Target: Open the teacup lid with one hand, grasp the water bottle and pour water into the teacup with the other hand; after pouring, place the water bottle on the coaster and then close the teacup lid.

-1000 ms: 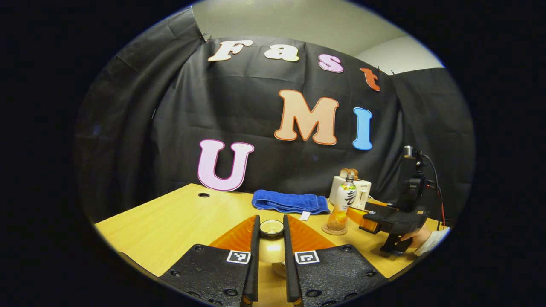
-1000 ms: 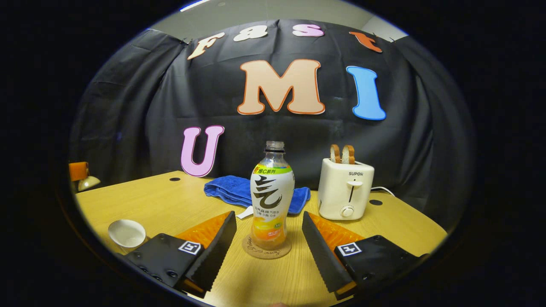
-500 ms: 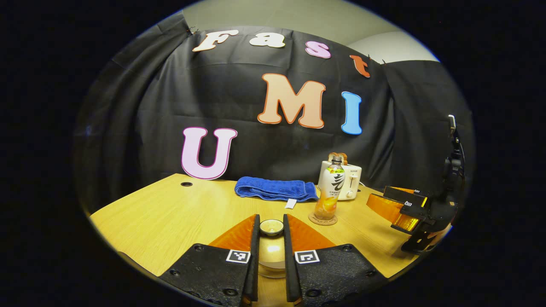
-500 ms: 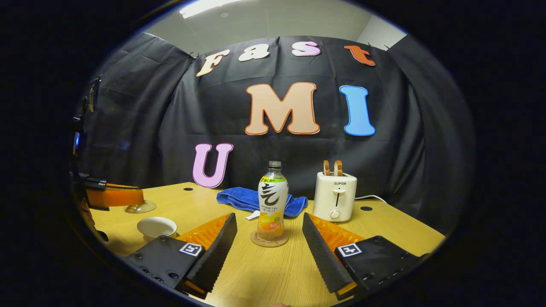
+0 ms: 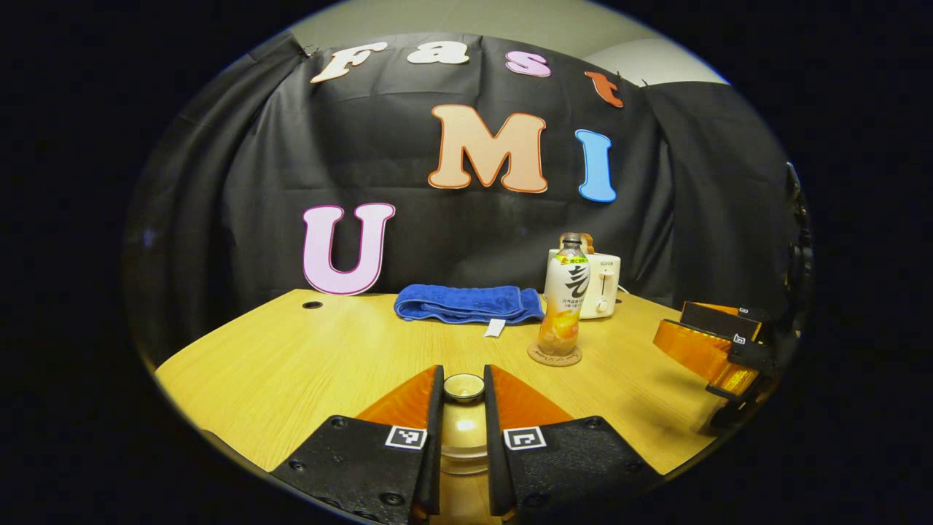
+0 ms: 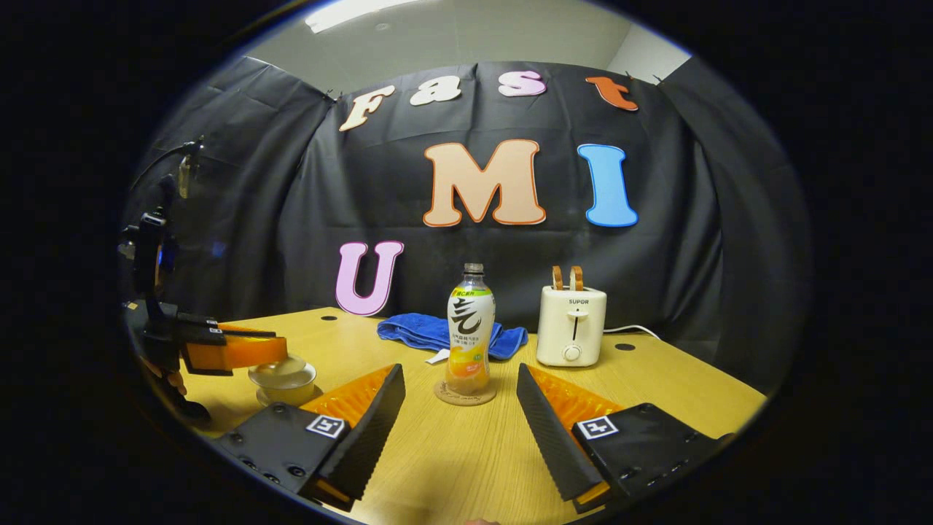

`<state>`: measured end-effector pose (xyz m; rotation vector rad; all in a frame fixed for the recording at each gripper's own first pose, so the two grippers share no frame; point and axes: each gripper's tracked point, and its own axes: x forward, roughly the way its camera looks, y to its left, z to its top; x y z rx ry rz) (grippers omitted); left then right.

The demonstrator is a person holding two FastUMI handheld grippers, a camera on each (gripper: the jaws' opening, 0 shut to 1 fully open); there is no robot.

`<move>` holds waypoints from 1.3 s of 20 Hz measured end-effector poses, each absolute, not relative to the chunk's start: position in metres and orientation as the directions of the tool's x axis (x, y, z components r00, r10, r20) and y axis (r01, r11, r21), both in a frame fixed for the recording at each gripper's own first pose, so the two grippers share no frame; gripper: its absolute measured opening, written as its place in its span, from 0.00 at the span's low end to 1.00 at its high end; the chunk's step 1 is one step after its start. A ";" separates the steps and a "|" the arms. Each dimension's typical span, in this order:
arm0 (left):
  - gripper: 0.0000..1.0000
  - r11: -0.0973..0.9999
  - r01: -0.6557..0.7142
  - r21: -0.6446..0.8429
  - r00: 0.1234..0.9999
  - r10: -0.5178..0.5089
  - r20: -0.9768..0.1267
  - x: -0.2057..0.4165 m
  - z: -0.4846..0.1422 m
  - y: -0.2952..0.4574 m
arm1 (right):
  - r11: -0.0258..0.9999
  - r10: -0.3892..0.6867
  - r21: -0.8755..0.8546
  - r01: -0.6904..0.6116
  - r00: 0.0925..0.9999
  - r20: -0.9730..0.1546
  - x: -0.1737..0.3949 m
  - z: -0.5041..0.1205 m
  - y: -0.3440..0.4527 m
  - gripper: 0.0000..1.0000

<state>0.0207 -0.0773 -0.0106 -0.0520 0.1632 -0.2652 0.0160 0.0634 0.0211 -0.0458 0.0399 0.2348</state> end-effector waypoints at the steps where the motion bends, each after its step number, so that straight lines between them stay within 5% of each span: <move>1: 0.24 0.966 0.252 -0.064 0.952 -0.259 -0.163 0.022 -0.014 -0.077 | 0.971 0.235 -0.032 -0.237 0.971 -0.050 0.014 0.020 0.063 0.94; 13: 0.29 0.972 0.231 -0.030 0.958 -0.233 -0.169 0.024 -0.024 -0.076 | 0.970 0.242 -0.010 -0.243 0.968 -0.065 0.003 0.017 0.061 0.94; 17: 0.81 0.981 0.192 -0.022 0.973 -0.193 -0.126 0.017 -0.010 -0.068 | 0.969 0.249 0.007 -0.249 0.967 -0.061 -0.007 0.020 0.063 0.98; 19: 0.96 0.986 0.168 -0.017 0.981 -0.169 -0.100 0.010 -0.003 -0.062 | 0.970 0.244 0.018 -0.243 0.968 -0.056 -0.013 0.021 0.062 0.98; 26: 0.97 0.993 0.109 -0.037 0.993 -0.111 -0.045 -0.022 0.001 -0.057 | 0.980 0.194 0.046 -0.192 0.979 -0.056 -0.029 0.012 0.051 0.94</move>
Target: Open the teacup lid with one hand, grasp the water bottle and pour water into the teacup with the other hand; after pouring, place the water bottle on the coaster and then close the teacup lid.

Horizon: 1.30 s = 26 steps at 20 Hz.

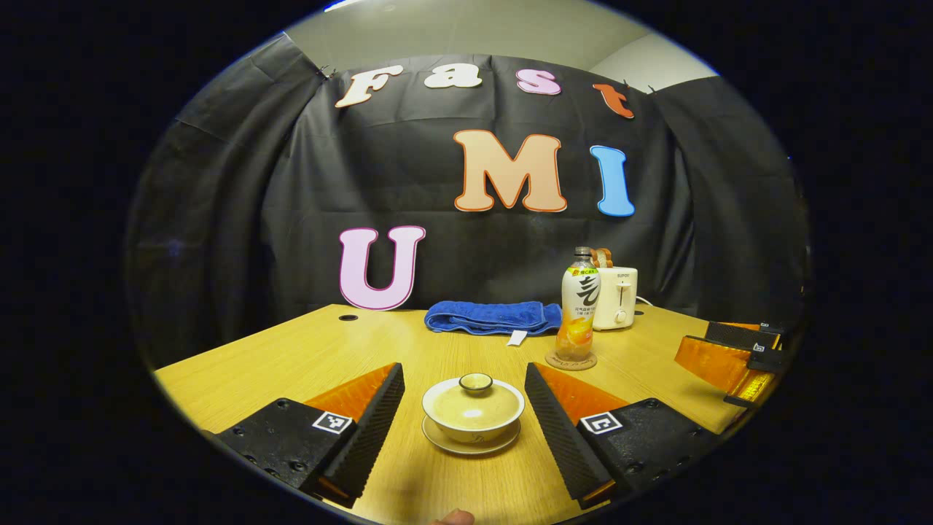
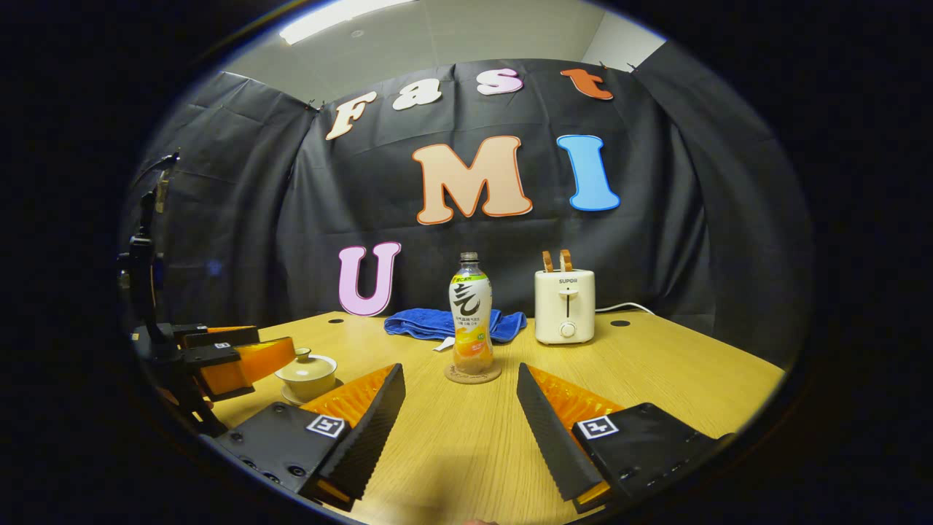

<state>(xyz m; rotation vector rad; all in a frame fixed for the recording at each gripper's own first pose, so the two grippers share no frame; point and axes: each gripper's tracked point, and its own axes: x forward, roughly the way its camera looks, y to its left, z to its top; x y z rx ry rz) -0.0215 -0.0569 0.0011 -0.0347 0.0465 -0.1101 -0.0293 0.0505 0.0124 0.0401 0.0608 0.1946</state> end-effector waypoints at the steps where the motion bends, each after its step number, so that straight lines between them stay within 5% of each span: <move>1: 0.97 0.993 0.109 -0.035 0.993 -0.110 -0.041 -0.024 0.000 -0.058 | 0.982 0.185 0.049 -0.182 0.981 -0.058 -0.030 0.010 0.048 0.94; 26: 0.96 0.994 0.106 -0.011 0.994 -0.106 -0.009 -0.028 -0.001 -0.065 | 0.989 0.145 0.006 -0.145 0.989 -0.028 -0.034 0.011 0.047 0.95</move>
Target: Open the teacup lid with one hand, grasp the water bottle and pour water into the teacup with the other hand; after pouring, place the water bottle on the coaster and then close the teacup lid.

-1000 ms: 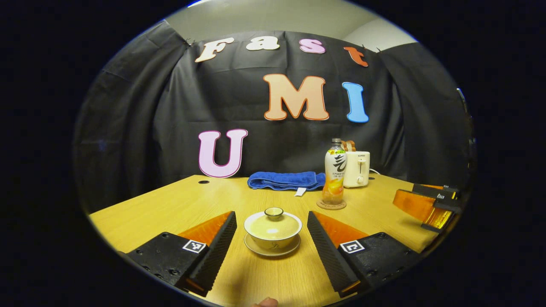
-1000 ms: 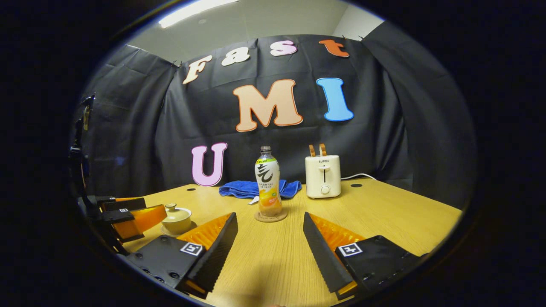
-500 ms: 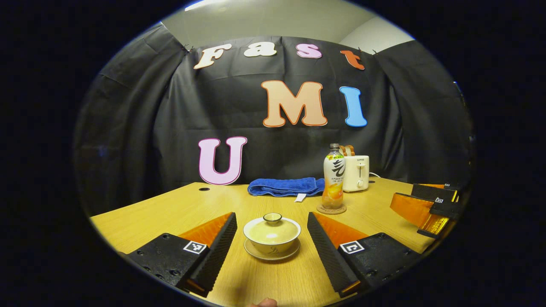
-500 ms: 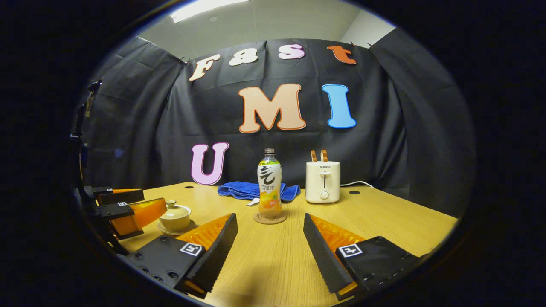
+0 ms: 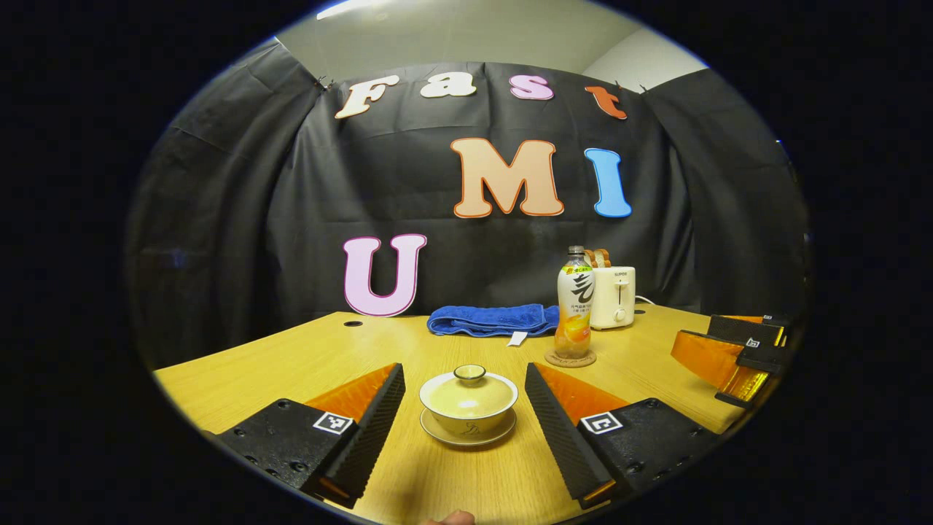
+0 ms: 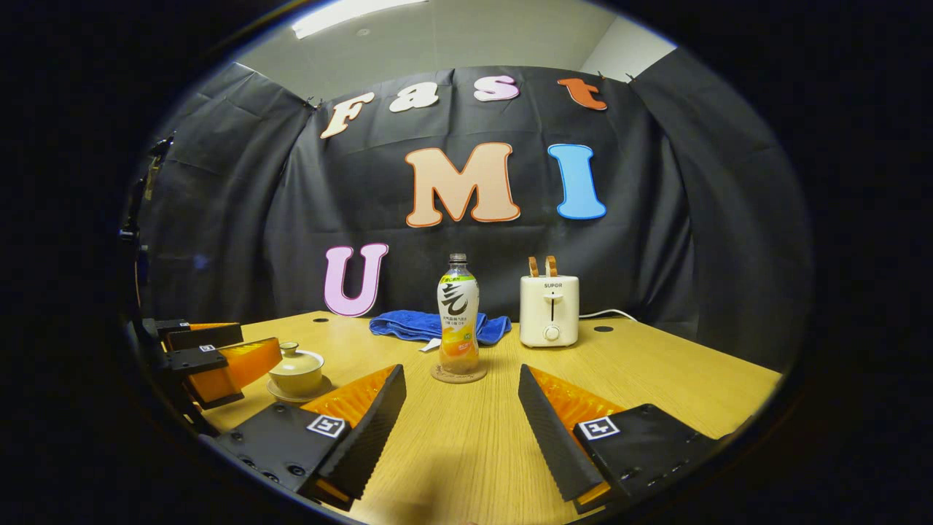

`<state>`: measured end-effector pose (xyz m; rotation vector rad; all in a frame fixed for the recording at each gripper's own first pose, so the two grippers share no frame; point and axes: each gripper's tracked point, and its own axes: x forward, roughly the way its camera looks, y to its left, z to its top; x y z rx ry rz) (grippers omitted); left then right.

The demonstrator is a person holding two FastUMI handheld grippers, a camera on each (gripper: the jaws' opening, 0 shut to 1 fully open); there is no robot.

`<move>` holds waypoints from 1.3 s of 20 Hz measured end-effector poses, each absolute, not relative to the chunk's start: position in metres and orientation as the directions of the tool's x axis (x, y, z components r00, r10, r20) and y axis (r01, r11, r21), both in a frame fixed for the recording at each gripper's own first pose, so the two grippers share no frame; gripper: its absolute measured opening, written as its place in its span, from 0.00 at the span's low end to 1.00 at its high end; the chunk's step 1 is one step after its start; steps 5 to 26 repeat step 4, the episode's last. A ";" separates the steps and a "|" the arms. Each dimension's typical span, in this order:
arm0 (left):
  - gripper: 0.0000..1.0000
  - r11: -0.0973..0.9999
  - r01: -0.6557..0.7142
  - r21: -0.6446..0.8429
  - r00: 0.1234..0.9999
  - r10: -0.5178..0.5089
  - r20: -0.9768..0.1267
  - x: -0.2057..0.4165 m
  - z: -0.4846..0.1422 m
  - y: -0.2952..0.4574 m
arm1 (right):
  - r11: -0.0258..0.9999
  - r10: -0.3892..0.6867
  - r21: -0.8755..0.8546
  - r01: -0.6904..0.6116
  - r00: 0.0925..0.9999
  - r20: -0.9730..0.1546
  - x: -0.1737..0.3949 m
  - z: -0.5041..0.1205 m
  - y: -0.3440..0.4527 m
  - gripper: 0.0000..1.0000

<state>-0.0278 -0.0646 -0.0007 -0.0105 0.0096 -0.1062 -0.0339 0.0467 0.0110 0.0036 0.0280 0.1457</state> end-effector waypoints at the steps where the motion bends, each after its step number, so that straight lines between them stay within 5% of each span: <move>1: 0.97 0.994 0.106 -0.011 0.994 -0.106 -0.009 -0.027 -0.001 -0.064 | 0.989 0.145 0.005 -0.145 0.989 -0.028 -0.034 0.011 0.047 0.95; 26: 0.96 0.994 0.106 -0.012 0.994 -0.106 -0.009 -0.028 -0.001 -0.065 | 0.989 0.145 0.005 -0.145 0.989 -0.027 -0.033 0.011 0.048 0.95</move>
